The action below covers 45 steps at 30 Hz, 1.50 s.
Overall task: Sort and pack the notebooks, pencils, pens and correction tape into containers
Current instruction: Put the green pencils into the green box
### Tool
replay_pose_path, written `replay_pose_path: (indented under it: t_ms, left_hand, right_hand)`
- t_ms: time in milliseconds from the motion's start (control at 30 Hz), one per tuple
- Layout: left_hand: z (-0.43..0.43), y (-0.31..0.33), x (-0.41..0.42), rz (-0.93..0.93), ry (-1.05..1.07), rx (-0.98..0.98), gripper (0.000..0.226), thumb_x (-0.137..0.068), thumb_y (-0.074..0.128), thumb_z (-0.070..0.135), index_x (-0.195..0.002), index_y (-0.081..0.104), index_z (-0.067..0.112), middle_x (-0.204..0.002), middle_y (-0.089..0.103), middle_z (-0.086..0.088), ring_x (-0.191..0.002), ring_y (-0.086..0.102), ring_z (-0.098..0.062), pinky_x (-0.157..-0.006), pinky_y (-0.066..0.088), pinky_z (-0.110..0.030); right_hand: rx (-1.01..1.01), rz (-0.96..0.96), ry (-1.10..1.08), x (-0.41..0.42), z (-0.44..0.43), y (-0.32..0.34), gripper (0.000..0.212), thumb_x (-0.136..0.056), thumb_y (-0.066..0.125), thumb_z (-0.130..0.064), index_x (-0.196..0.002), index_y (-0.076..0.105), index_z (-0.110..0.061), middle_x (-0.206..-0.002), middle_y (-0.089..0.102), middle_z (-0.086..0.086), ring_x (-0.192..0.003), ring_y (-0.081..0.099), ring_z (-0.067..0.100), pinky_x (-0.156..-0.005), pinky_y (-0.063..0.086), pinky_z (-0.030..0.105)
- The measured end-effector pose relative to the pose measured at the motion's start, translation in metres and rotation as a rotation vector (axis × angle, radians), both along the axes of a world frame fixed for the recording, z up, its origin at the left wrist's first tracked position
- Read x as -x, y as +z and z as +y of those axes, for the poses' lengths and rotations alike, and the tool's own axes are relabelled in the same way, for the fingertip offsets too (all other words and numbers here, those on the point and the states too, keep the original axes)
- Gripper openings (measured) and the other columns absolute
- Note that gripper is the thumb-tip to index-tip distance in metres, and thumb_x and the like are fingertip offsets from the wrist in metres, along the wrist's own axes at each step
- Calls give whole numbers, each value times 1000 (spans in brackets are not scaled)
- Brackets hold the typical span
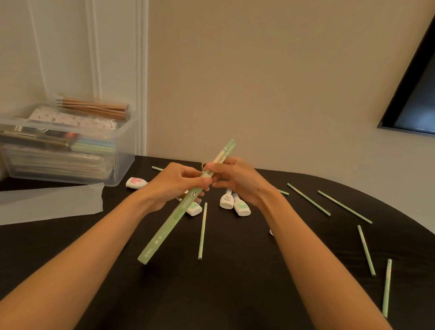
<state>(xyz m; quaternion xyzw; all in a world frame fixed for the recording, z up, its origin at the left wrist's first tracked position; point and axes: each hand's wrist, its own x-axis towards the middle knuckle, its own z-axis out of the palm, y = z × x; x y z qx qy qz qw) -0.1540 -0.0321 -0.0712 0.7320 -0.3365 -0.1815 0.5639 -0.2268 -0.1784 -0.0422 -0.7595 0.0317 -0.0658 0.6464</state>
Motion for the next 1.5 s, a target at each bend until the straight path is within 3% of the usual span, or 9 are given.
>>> replay_pose_path:
  t_ms: [200,300,400,500,600,800,933,1233,1500]
  left_hand:
    - [4,1,-6,5,106,88,15,-82,68,27,-94,69,20,-93,72,-5,-93,68,-21,-83,55,-32]
    - [6,1,-9,-21,181,113,17,-78,71,32,-94,68,26,-101,70,-2,-100,65,-20,-95,49,-40]
    - [6,0,-9,-31,228,126,28,-77,72,34,-102,66,22,-104,69,-1,-101,64,-18,-95,49,-39]
    - [2,0,-5,-35,240,131,32,-79,71,33,-107,65,19,-105,68,0,-100,63,-17,-87,49,-30]
    - [-4,2,0,-48,245,131,29,-80,70,31,-106,66,18,-95,67,5,-90,61,-9,-70,43,-18]
    - [-20,1,12,-59,218,102,25,-80,70,30,-102,67,18,-87,64,10,-79,57,-1,-61,39,-16]
    - [-35,-2,20,-54,193,99,26,-79,72,29,-101,68,16,-89,65,6,-88,60,-11,-78,45,-25]
    - [-83,-8,57,-81,102,51,22,-79,71,34,-97,66,22,-90,62,11,-83,55,-1,-70,40,-23]
    - [-106,-10,89,-114,30,-27,30,-77,72,38,-101,68,21,-95,63,8,-88,55,-4,-78,40,-29]
  right_hand:
    - [-65,-63,-78,-5,-3,-4,33,-96,43,-30,-87,67,-9,-95,68,4,-98,61,18,-84,49,28]
    - [-83,-41,-303,-12,-5,-7,27,-96,43,-17,-92,66,-3,-96,68,7,-90,61,15,-77,51,24]
    - [186,248,-437,-17,-6,-22,23,-94,44,-10,-99,64,2,-90,66,19,-60,58,14,-53,49,19]
    - [562,579,-216,-17,3,-54,29,-96,49,-27,-102,58,0,-70,64,14,-50,57,13,-43,47,17]
    - [691,699,-102,-15,16,-77,27,-93,55,-31,-86,47,-6,-64,59,10,-49,56,14,-42,47,18]
    - [580,714,-183,-13,9,-86,17,-94,51,-16,-84,46,-4,-71,58,11,-49,56,14,-41,46,19]
    - [406,654,-279,11,-14,-62,8,-93,38,-6,-101,39,-4,-65,57,12,-35,48,10,-36,35,17]
    - [813,531,-750,86,-105,-67,29,-95,44,-15,-118,53,0,-107,59,17,-96,59,29,-72,42,32]
    - [689,781,-580,137,-112,-96,32,-89,61,-21,-113,50,-4,-90,54,7,-73,54,16,-61,48,23]
